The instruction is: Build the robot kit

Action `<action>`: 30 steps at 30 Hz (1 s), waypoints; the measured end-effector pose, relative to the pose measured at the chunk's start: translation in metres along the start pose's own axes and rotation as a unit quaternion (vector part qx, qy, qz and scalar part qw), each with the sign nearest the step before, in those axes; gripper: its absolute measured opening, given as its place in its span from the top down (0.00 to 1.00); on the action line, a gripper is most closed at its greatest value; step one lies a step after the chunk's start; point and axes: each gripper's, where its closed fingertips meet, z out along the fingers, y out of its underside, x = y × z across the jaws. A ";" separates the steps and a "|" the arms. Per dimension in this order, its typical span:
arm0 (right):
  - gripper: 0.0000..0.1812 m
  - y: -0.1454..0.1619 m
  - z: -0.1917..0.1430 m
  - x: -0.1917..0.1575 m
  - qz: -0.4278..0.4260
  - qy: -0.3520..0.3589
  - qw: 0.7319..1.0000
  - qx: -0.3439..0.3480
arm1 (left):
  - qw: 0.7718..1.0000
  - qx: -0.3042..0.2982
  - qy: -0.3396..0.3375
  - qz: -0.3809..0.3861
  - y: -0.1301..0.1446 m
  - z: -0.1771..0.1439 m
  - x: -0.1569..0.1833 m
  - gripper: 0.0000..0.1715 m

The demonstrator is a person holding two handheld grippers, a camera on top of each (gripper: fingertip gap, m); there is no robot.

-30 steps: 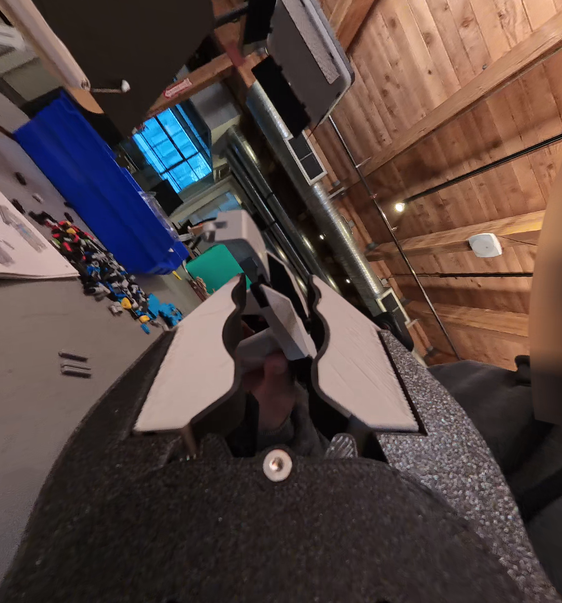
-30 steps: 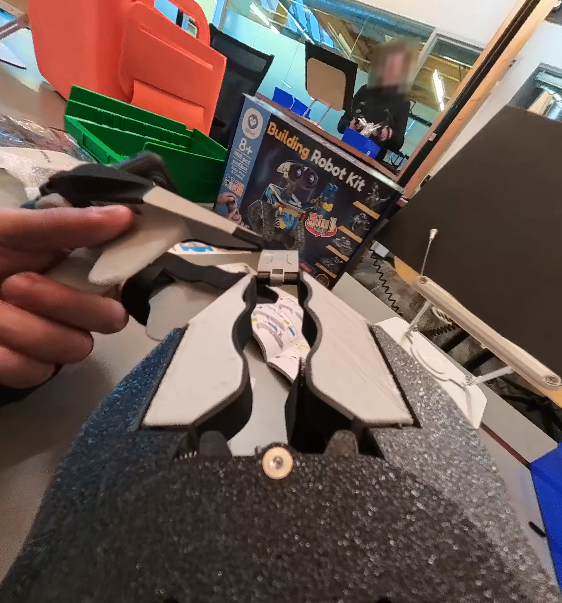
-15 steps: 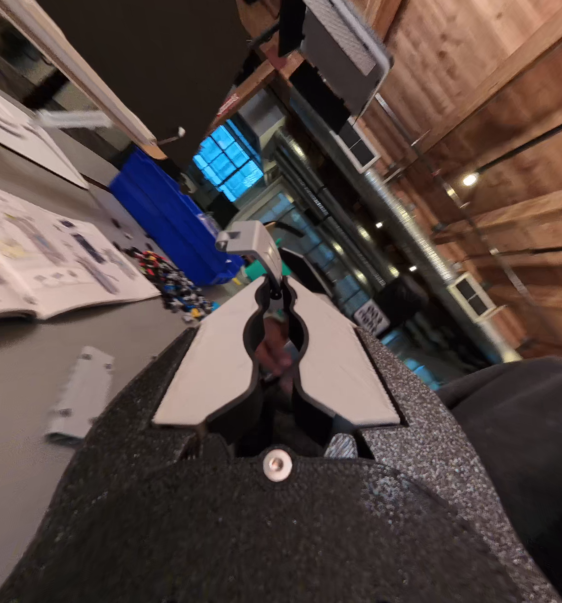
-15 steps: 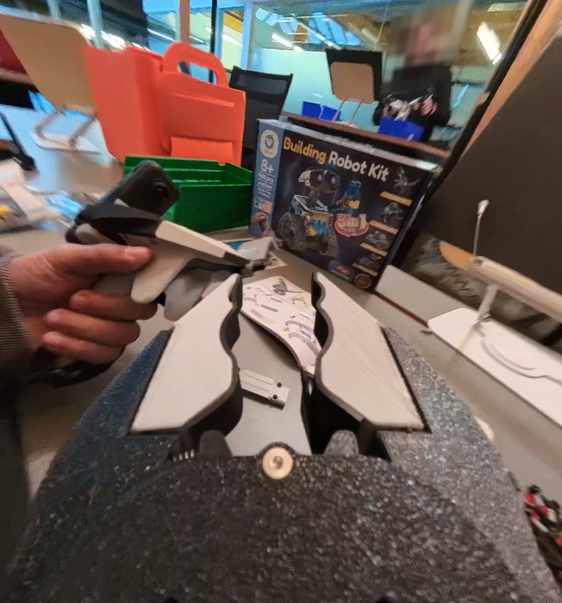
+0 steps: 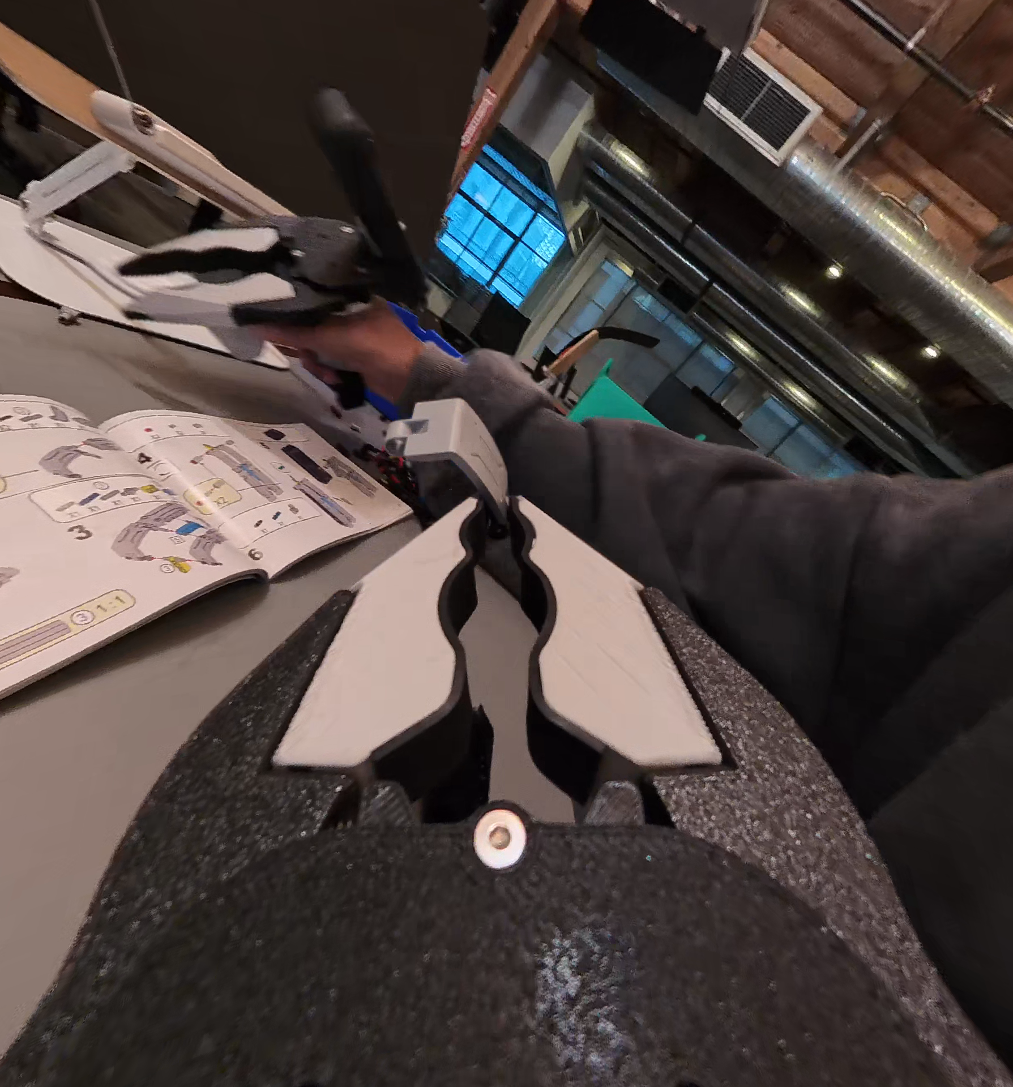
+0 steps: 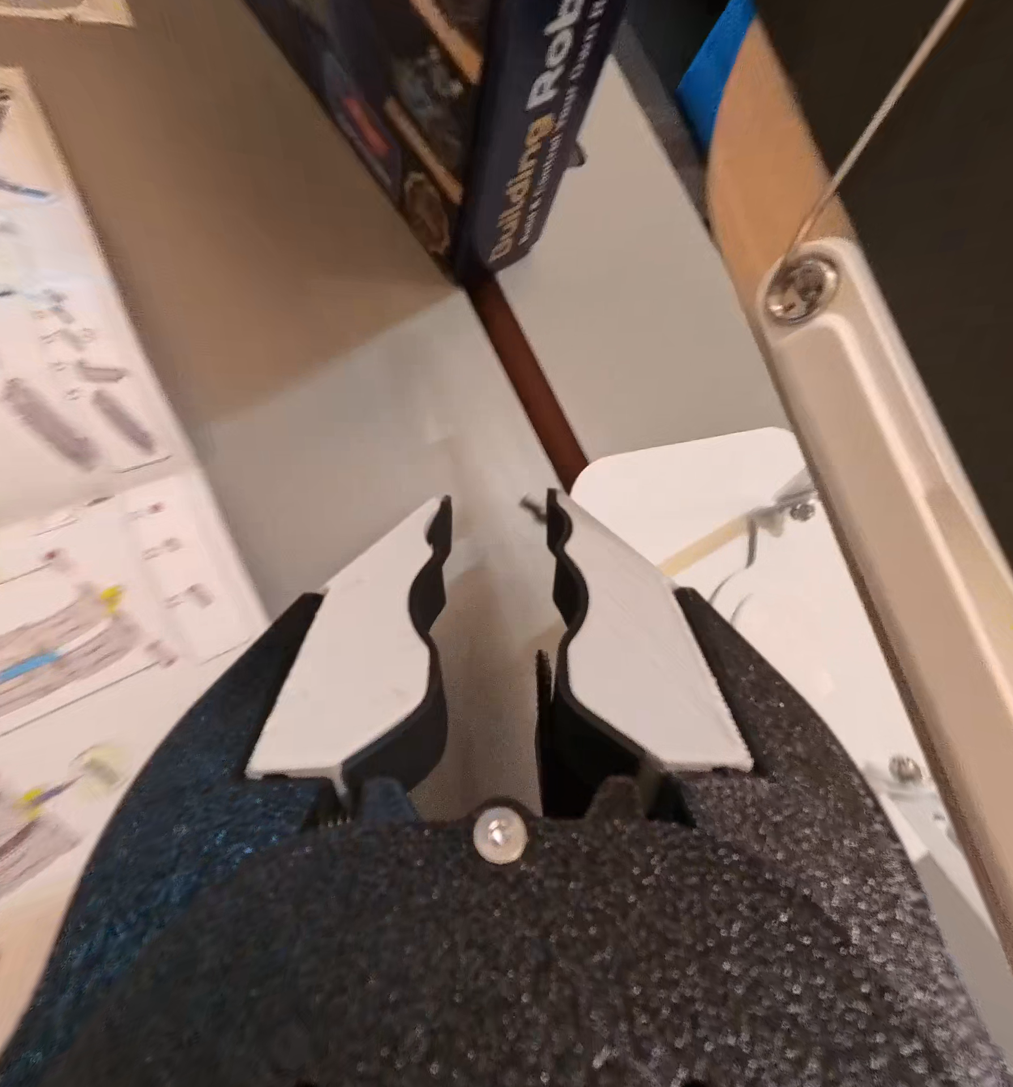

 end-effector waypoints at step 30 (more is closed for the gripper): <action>0.85 0.038 0.003 -0.051 0.070 -0.190 0.978 -0.042 | 0.992 -0.073 0.097 0.018 0.031 0.013 0.038 0.97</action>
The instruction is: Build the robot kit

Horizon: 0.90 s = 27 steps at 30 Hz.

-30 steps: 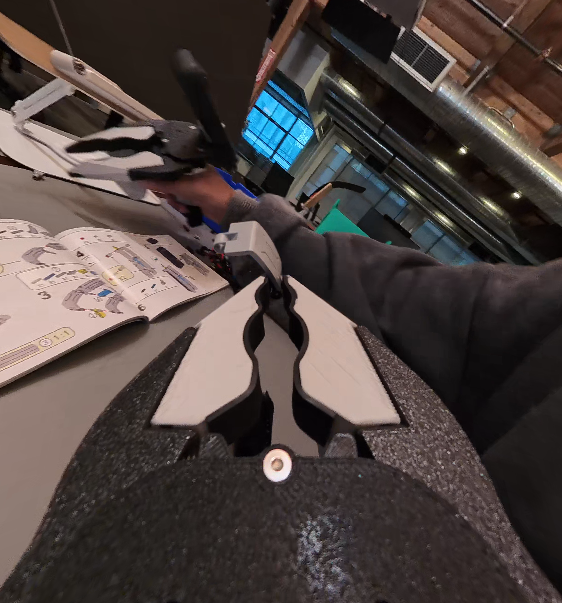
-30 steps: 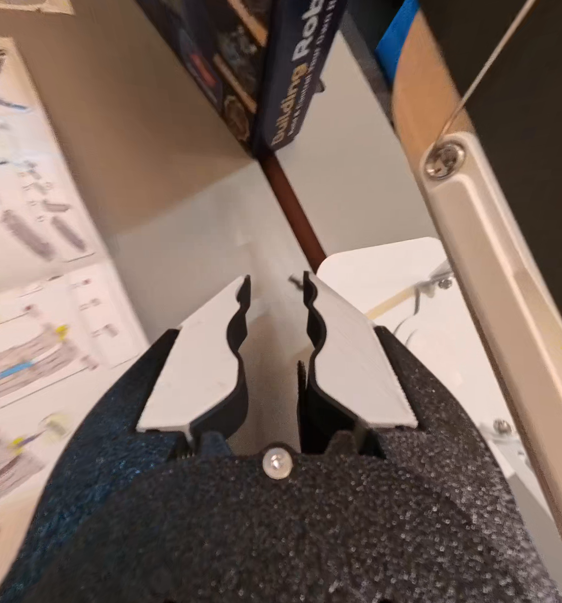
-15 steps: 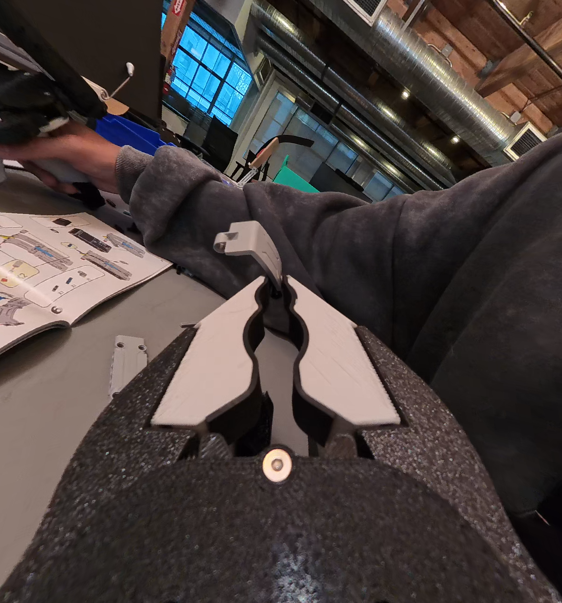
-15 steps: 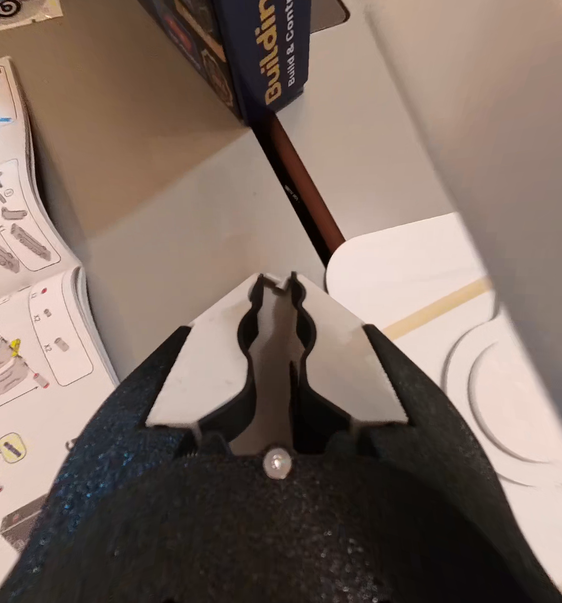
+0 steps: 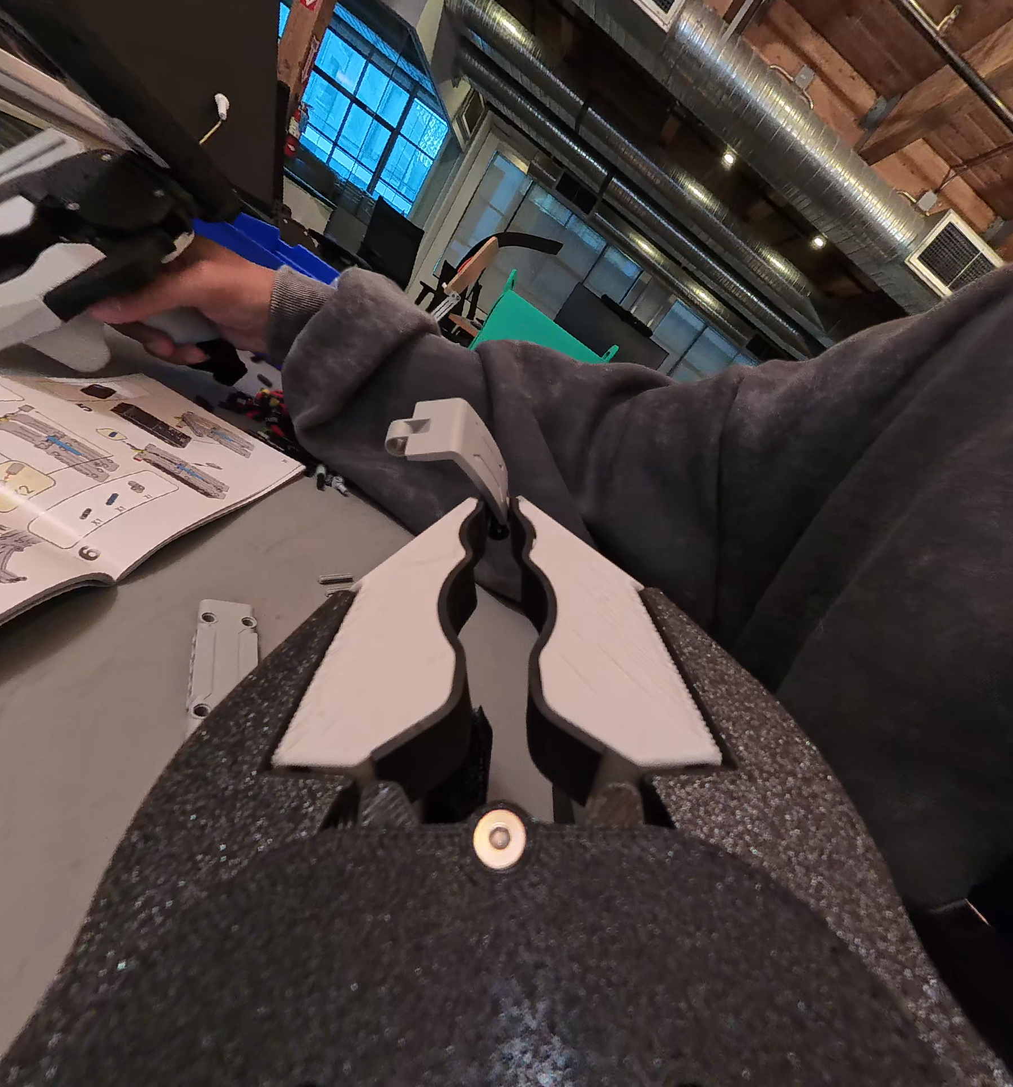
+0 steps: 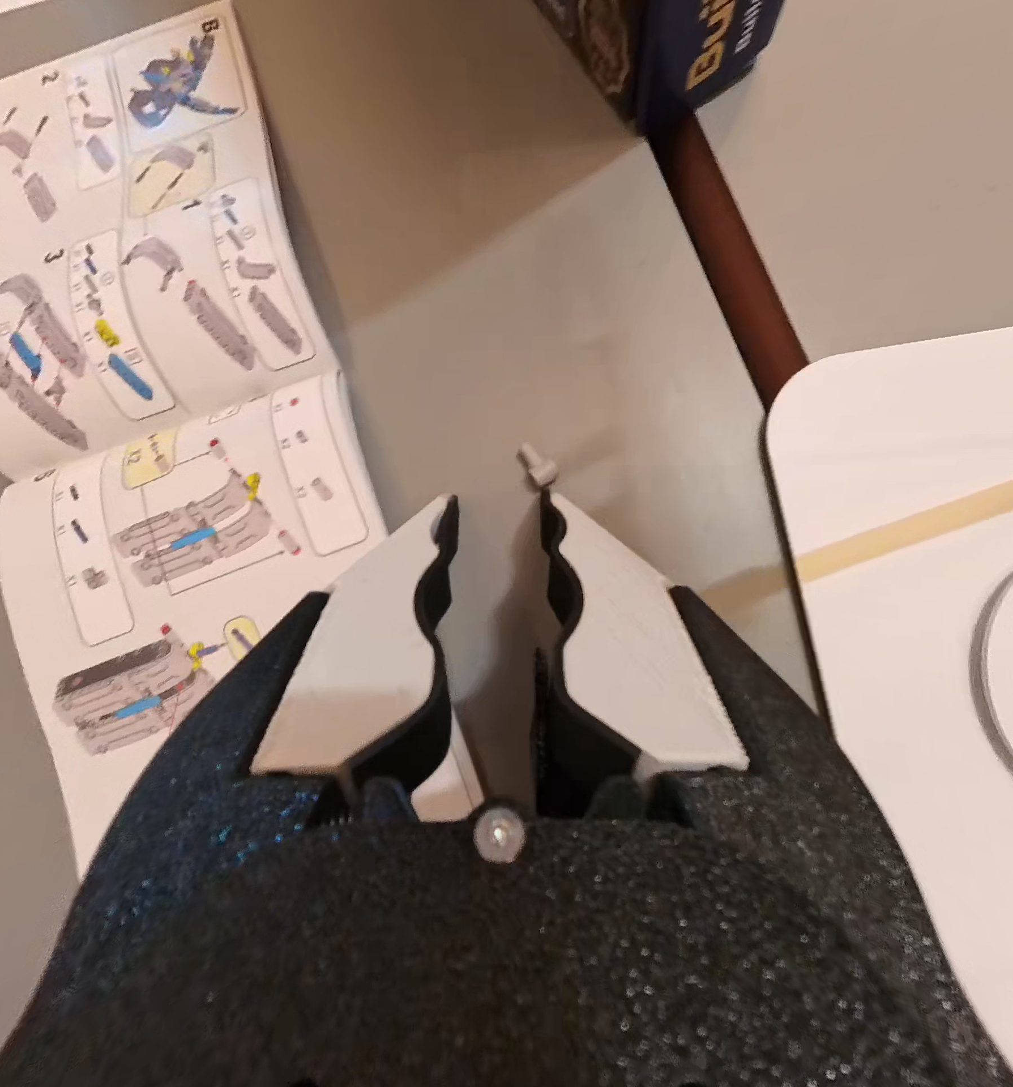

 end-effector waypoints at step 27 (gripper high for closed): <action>0.96 -0.009 0.007 0.010 -0.084 -0.021 0.995 0.048 | 0.997 -0.047 0.057 0.013 0.019 0.010 0.022 0.97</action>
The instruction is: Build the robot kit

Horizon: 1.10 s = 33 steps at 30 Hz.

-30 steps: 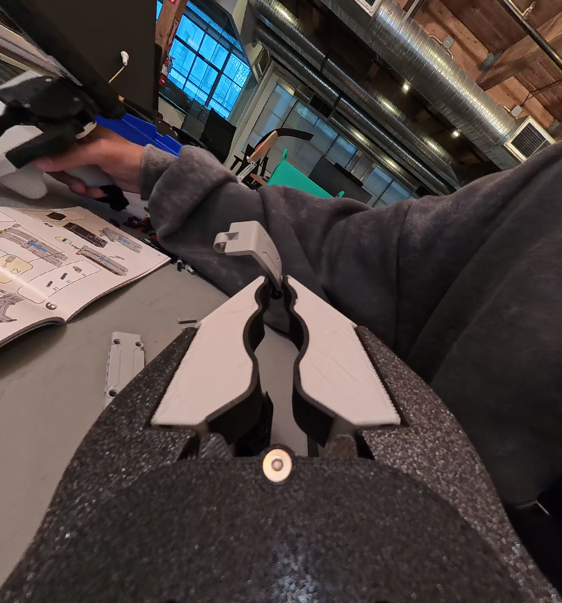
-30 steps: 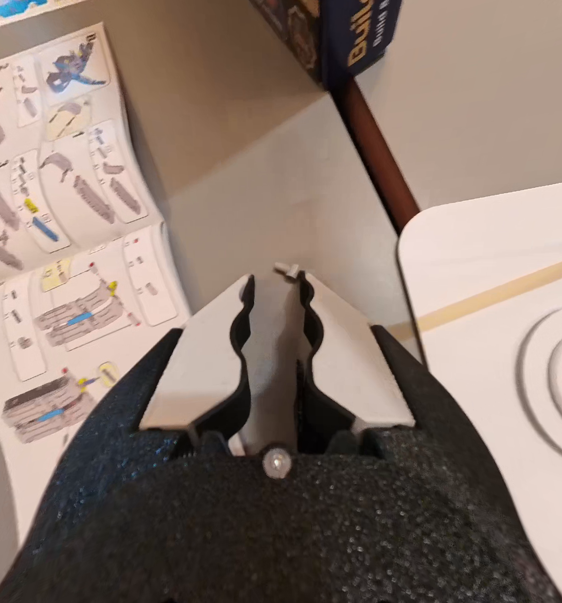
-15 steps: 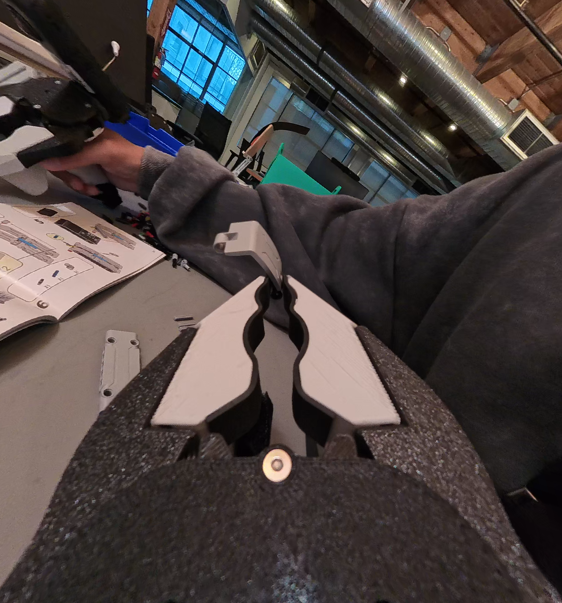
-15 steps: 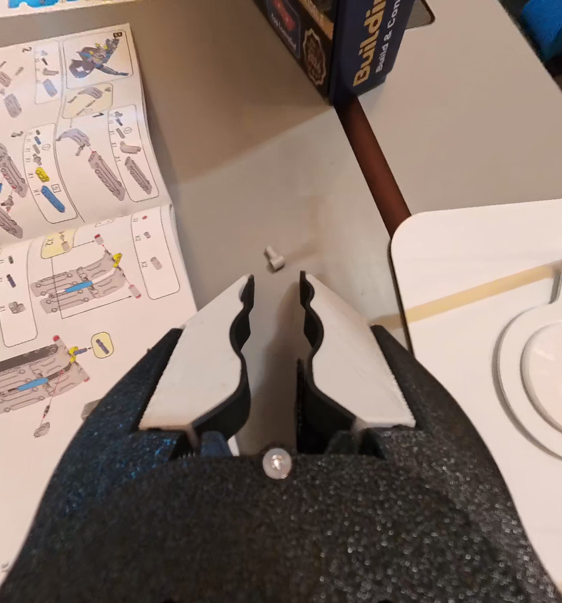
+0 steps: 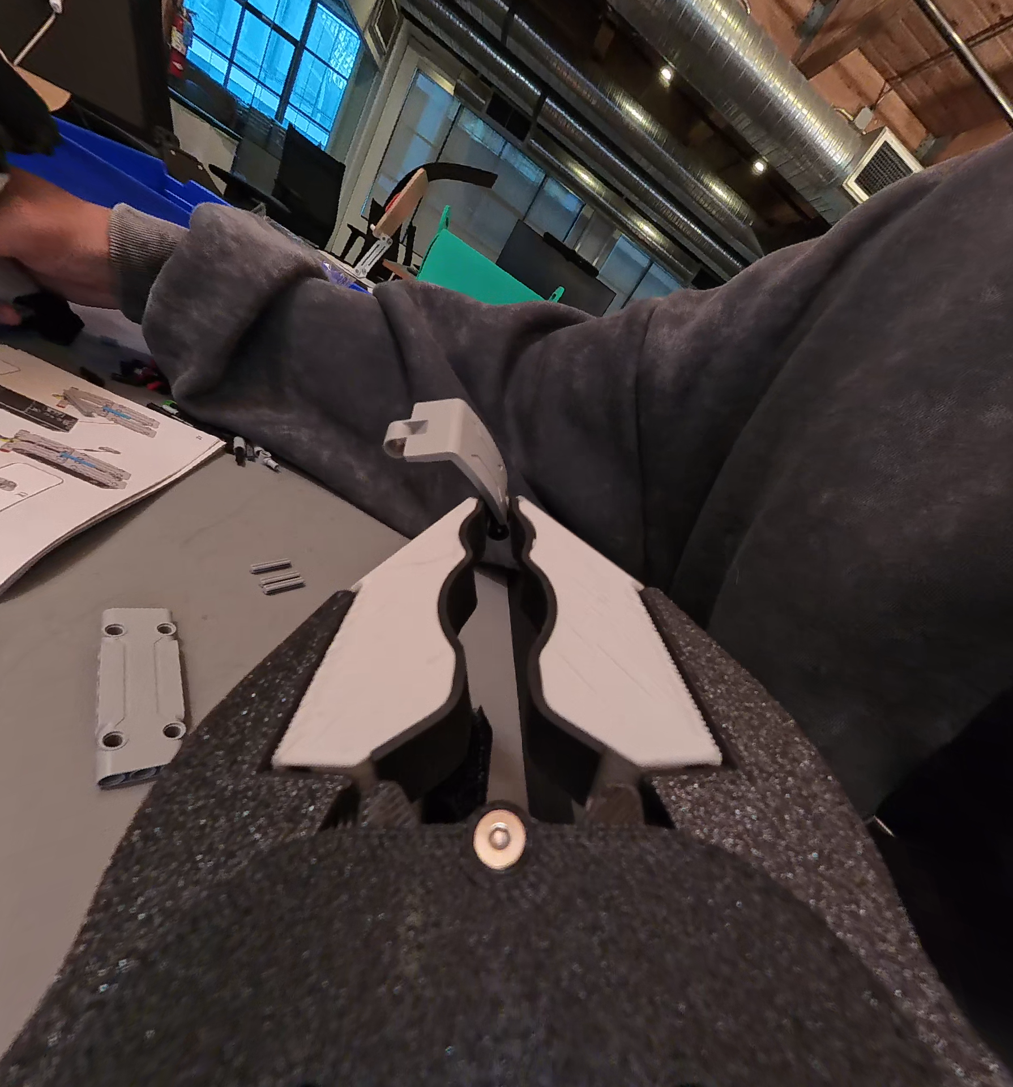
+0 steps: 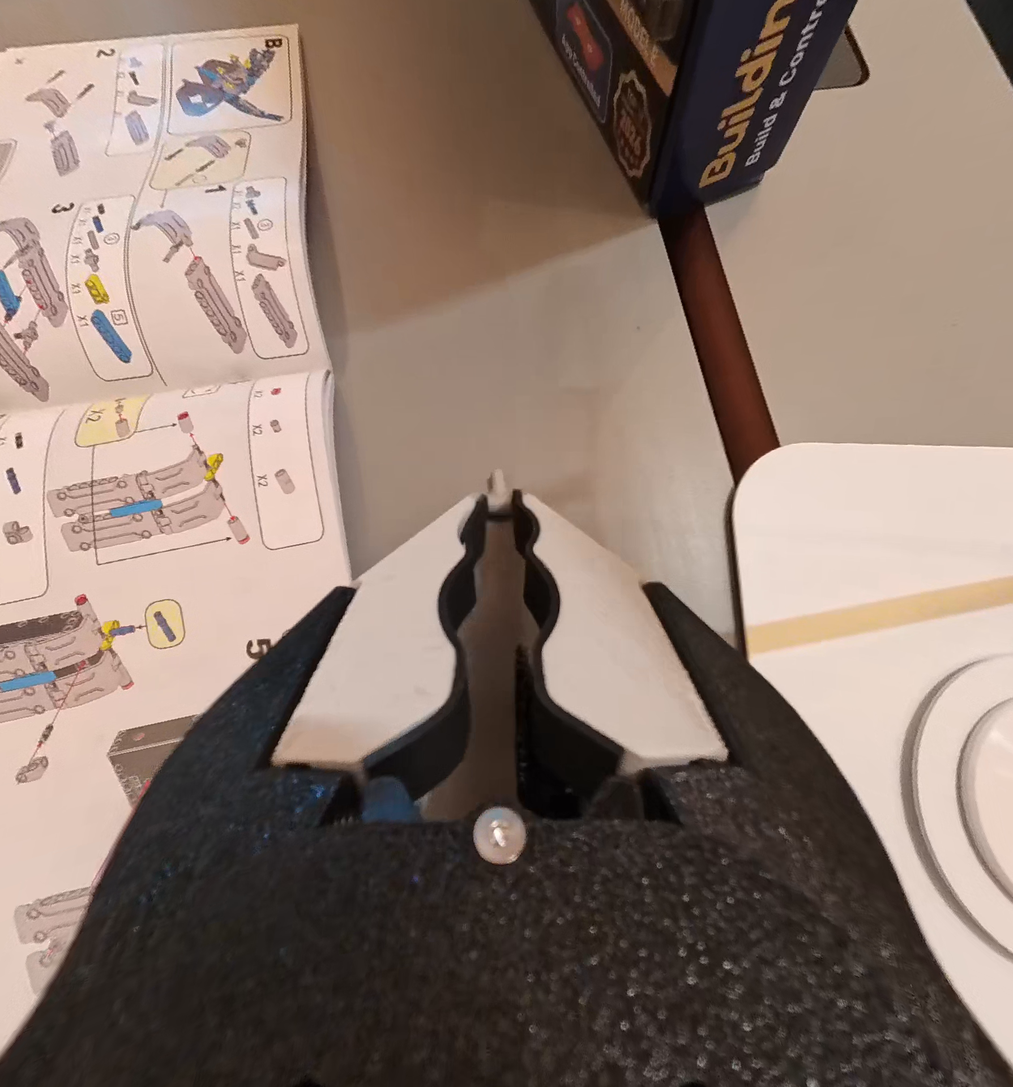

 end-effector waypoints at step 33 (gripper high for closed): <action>0.97 -0.098 -0.033 -0.274 -0.112 0.029 0.974 0.195 | 0.982 0.054 -0.085 -0.158 -0.014 -0.073 -0.069 0.97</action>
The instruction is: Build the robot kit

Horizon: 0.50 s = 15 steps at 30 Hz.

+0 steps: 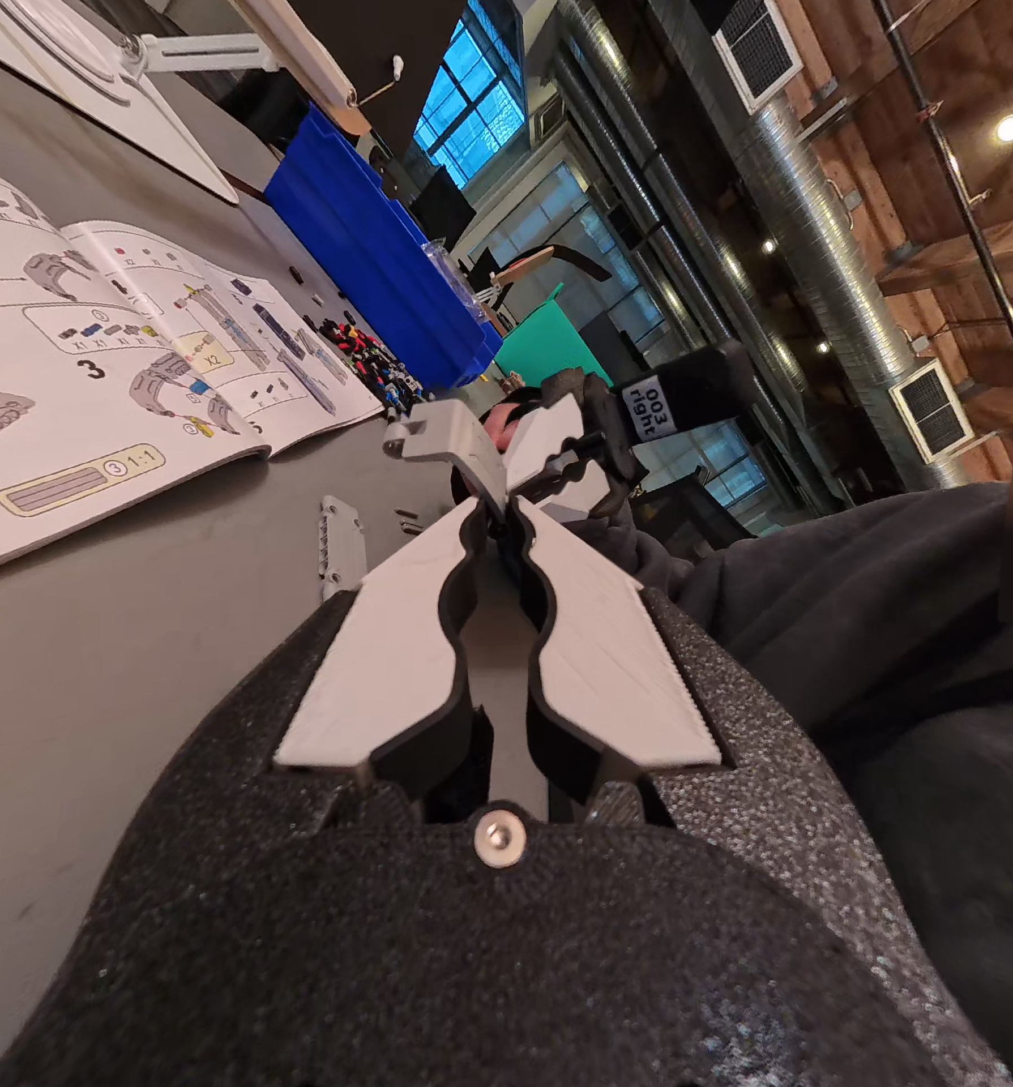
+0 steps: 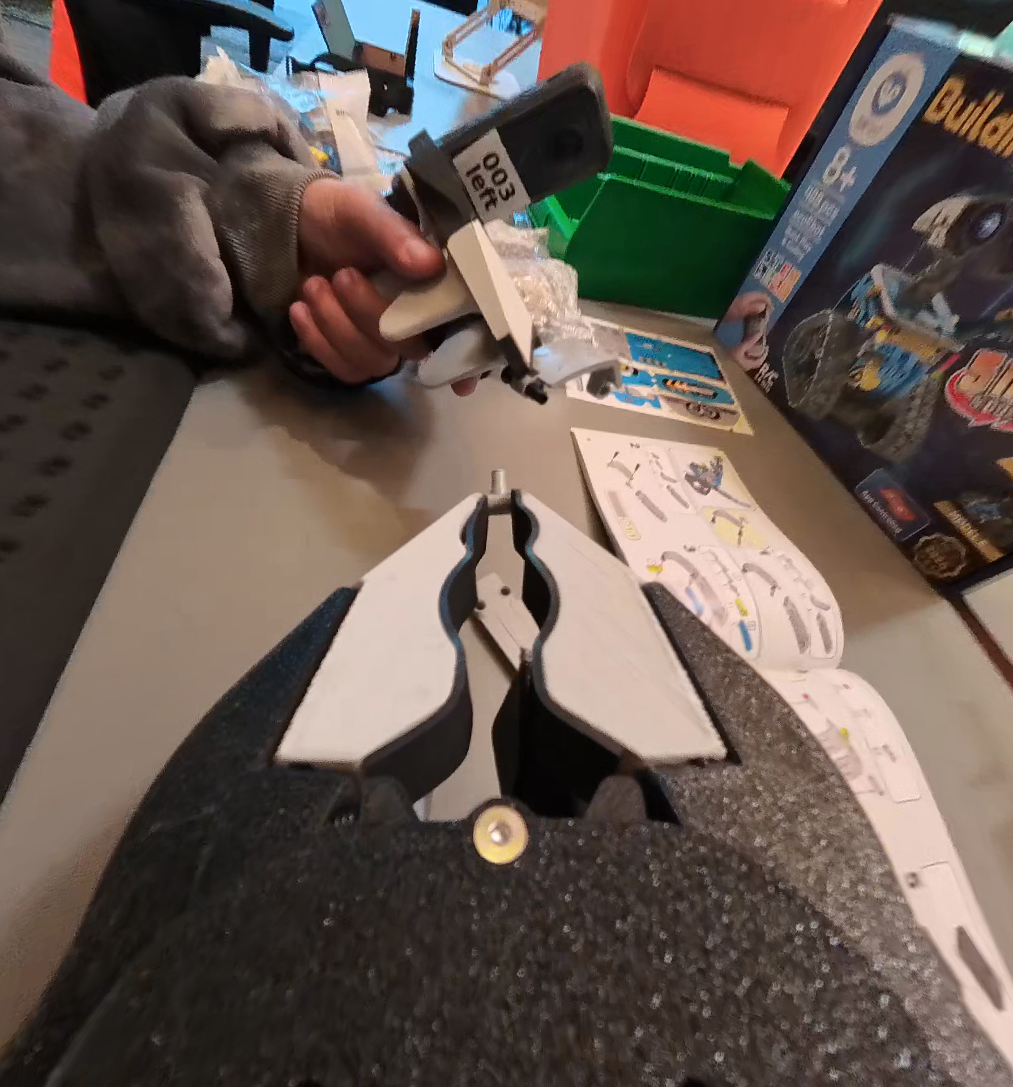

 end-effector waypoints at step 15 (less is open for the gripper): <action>0.97 -0.006 -0.003 0.010 -0.117 0.090 0.989 -0.017 | 1.000 -0.009 0.007 0.027 0.004 0.007 0.007 0.97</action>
